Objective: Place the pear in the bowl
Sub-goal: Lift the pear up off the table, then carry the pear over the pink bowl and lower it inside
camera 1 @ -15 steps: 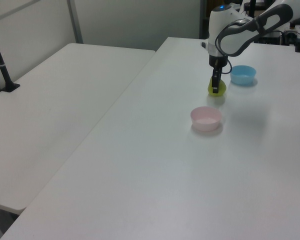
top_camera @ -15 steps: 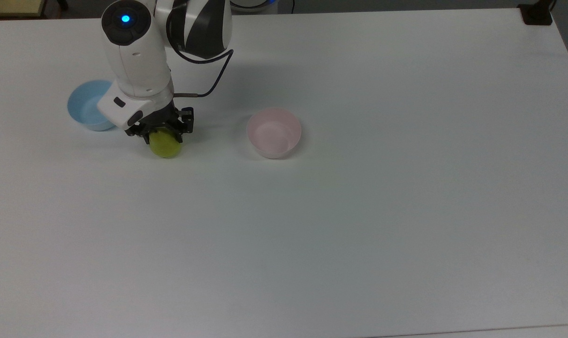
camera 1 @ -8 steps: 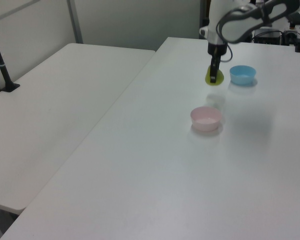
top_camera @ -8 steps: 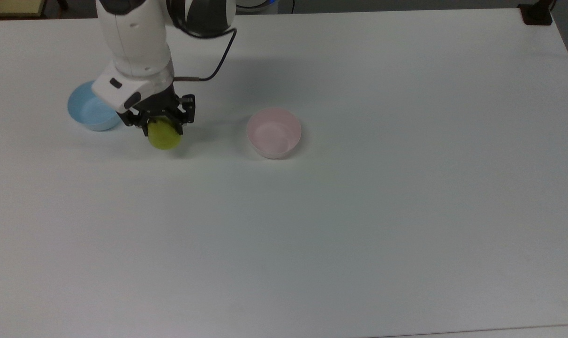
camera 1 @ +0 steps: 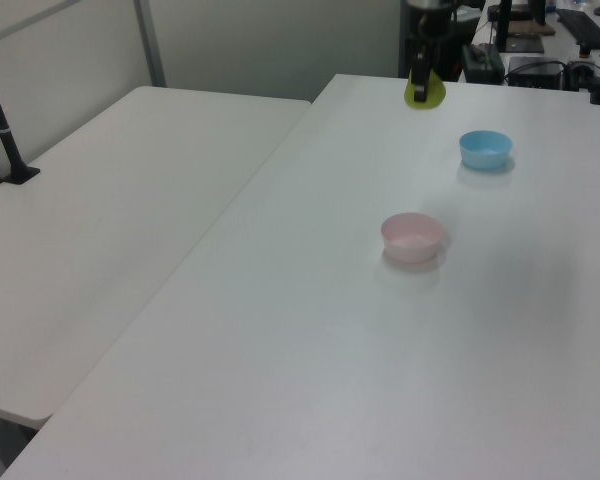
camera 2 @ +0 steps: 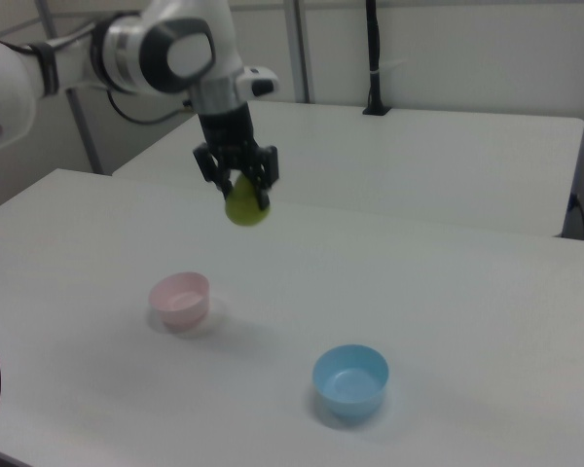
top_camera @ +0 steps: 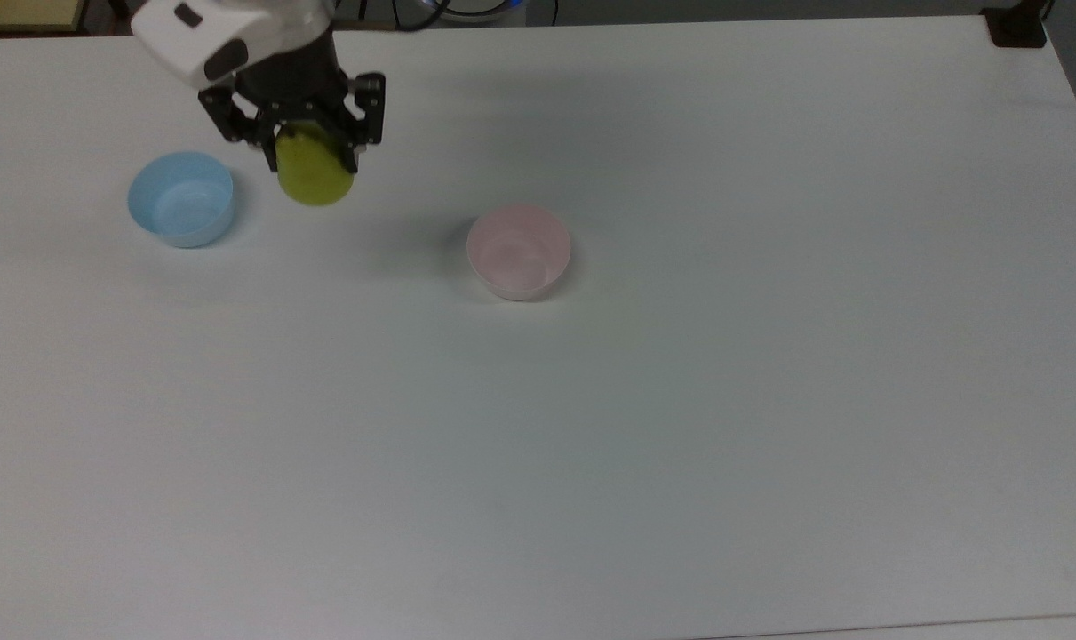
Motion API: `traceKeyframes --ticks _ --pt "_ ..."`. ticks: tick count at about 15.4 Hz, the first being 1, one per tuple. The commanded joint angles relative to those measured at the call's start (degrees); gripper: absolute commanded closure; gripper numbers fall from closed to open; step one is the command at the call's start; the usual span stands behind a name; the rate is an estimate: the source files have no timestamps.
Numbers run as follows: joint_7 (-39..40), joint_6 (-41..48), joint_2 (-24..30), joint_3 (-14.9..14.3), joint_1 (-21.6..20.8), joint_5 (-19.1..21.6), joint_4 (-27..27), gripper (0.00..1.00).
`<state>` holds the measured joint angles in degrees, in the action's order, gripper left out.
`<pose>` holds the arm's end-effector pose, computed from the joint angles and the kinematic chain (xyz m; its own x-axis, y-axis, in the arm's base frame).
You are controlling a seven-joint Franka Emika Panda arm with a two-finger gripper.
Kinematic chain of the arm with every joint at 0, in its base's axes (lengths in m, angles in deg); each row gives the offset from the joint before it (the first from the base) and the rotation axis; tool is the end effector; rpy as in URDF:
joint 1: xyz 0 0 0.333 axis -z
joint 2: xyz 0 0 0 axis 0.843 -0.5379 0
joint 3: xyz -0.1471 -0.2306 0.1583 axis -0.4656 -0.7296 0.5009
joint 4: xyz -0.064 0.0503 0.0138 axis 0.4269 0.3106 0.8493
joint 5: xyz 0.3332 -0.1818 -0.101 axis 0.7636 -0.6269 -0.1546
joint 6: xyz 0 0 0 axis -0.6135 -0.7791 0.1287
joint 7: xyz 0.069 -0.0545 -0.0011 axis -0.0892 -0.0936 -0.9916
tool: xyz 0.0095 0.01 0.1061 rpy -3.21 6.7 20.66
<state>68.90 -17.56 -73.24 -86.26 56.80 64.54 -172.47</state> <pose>0.6320 -0.0693 0.5531 0.9976 0.0640 0.0264 0.0619 -0.9954 0.0735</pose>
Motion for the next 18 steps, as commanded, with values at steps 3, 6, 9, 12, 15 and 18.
traceKeyframes --ticks 3,6,9,12,15,18 --pt "-4.06 4.99 5.29 2.63 -2.93 0.72 -2.42 1.00" --pt "-7.48 -3.33 10.20 2.63 -5.83 2.99 -12.06 1.00" --pt "-9.34 -10.38 11.37 2.72 -8.13 3.09 -20.53 1.00" --pt "-9.34 -17.31 10.93 4.12 -8.13 4.05 -26.33 1.00" --pt "-9.52 -26.28 9.70 4.48 -9.62 4.06 -32.31 1.00" --pt "-11.88 -29.90 6.72 4.48 -10.85 4.06 -32.76 1.00"
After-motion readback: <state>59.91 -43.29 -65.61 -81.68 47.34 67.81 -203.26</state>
